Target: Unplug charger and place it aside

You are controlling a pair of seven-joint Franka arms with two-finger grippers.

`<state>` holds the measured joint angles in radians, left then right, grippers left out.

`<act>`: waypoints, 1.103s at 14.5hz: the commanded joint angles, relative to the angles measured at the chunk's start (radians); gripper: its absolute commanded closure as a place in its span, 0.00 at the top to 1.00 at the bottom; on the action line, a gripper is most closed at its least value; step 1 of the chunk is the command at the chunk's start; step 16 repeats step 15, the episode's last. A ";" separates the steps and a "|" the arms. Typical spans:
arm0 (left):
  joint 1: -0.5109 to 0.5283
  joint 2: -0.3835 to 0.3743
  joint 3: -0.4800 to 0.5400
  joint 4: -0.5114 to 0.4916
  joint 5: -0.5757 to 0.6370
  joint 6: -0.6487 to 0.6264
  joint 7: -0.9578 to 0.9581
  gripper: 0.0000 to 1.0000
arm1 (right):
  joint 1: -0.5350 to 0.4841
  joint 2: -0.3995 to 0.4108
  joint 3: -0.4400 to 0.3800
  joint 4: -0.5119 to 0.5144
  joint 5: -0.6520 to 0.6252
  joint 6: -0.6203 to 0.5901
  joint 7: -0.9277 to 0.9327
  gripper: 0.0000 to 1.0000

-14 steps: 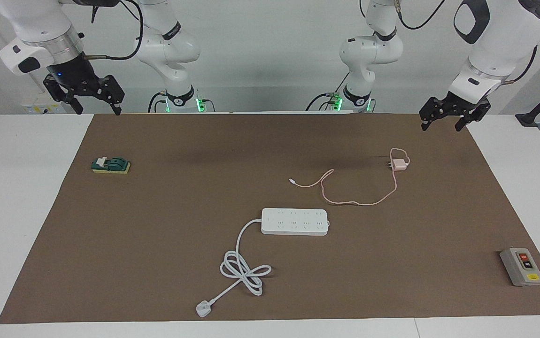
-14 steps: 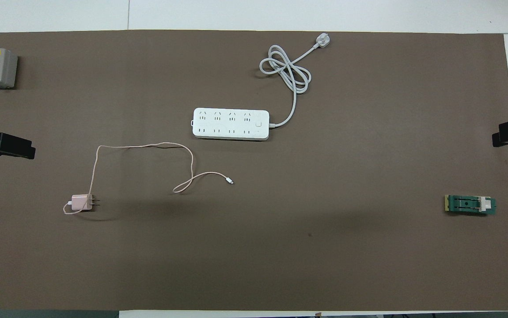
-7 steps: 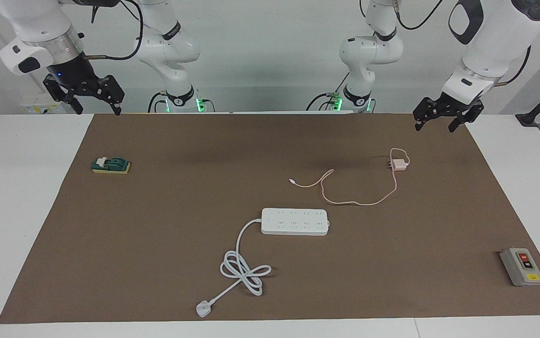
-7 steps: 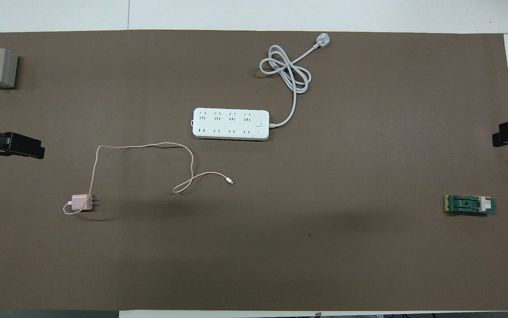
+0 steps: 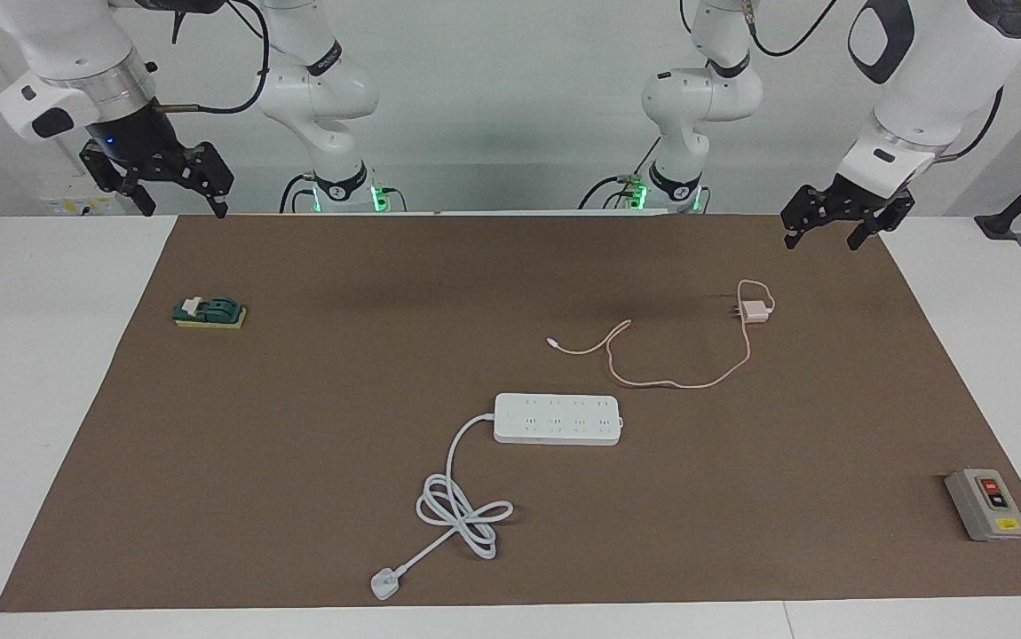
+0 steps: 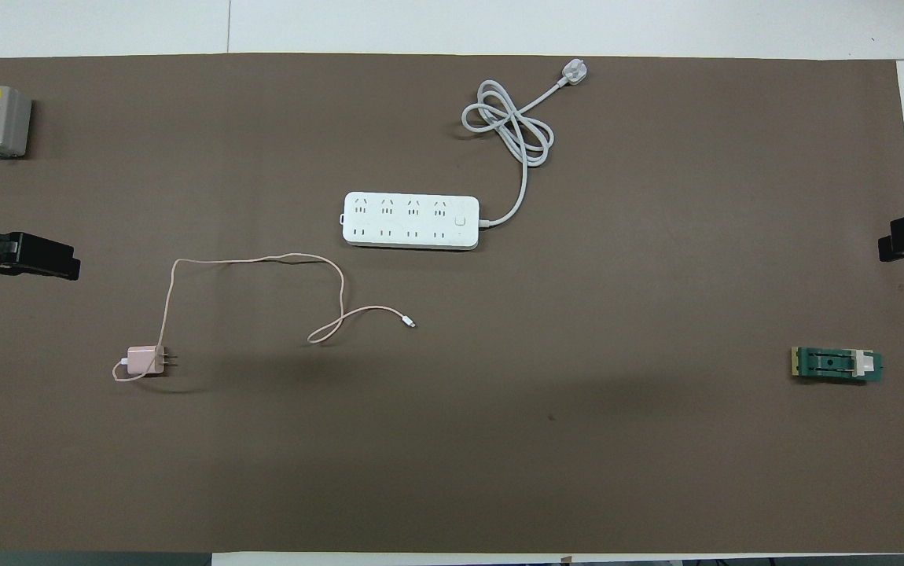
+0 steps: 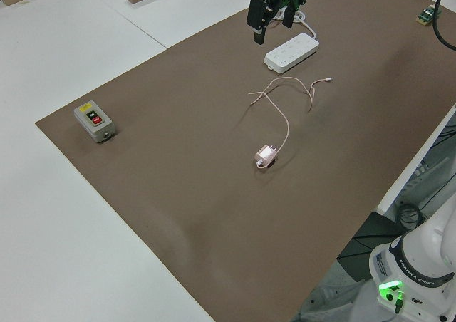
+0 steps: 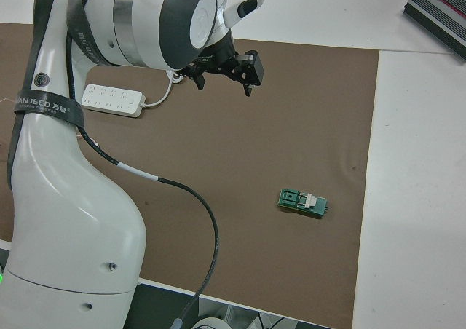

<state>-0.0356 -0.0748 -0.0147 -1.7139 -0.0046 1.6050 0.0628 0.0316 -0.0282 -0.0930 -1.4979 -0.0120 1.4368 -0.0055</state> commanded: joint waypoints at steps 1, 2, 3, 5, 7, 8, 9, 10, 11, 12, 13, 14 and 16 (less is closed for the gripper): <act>-0.017 -0.008 0.012 -0.018 -0.011 0.018 -0.015 1.00 | -0.019 0.004 0.012 0.013 -0.013 -0.013 -0.016 1.00; -0.017 -0.007 0.012 -0.018 -0.011 0.016 -0.014 1.00 | -0.019 0.004 0.013 0.013 -0.013 -0.013 -0.016 1.00; -0.017 -0.008 0.012 -0.018 -0.011 0.016 -0.012 1.00 | -0.019 0.004 0.013 0.013 -0.013 -0.013 -0.016 1.00; -0.015 -0.008 0.012 -0.018 -0.011 0.018 -0.009 1.00 | -0.019 0.004 0.013 0.013 -0.013 -0.013 -0.016 1.00; -0.014 -0.007 0.013 -0.018 -0.011 0.021 -0.008 1.00 | -0.019 0.002 0.013 0.010 -0.013 -0.012 -0.014 1.00; -0.014 -0.007 0.013 -0.018 -0.011 0.023 -0.006 1.00 | -0.016 -0.001 0.013 0.001 -0.013 -0.012 -0.013 1.00; -0.014 -0.007 0.013 -0.018 -0.011 0.024 -0.008 1.00 | -0.015 -0.002 0.013 -0.002 -0.013 -0.012 -0.013 1.00; -0.014 -0.008 0.013 -0.018 -0.011 0.027 -0.008 1.00 | -0.013 -0.003 0.013 -0.002 -0.013 -0.010 -0.014 1.00; -0.014 -0.008 0.013 -0.018 -0.011 0.029 -0.006 1.00 | -0.013 -0.003 0.013 -0.001 -0.013 -0.010 -0.014 1.00; -0.014 -0.007 0.013 -0.018 -0.011 0.029 -0.008 1.00 | -0.015 -0.003 0.013 -0.002 -0.013 -0.010 -0.016 1.00; -0.014 -0.007 0.013 -0.016 -0.011 0.029 -0.008 1.00 | -0.015 -0.003 0.013 -0.001 -0.013 -0.012 -0.016 1.00; -0.014 -0.007 0.013 -0.016 -0.011 0.027 -0.008 1.00 | -0.015 -0.003 0.013 -0.001 -0.013 -0.010 -0.016 1.00; -0.014 -0.007 0.013 -0.016 -0.011 0.029 -0.008 1.00 | -0.015 -0.003 0.013 -0.002 -0.013 -0.012 -0.014 1.00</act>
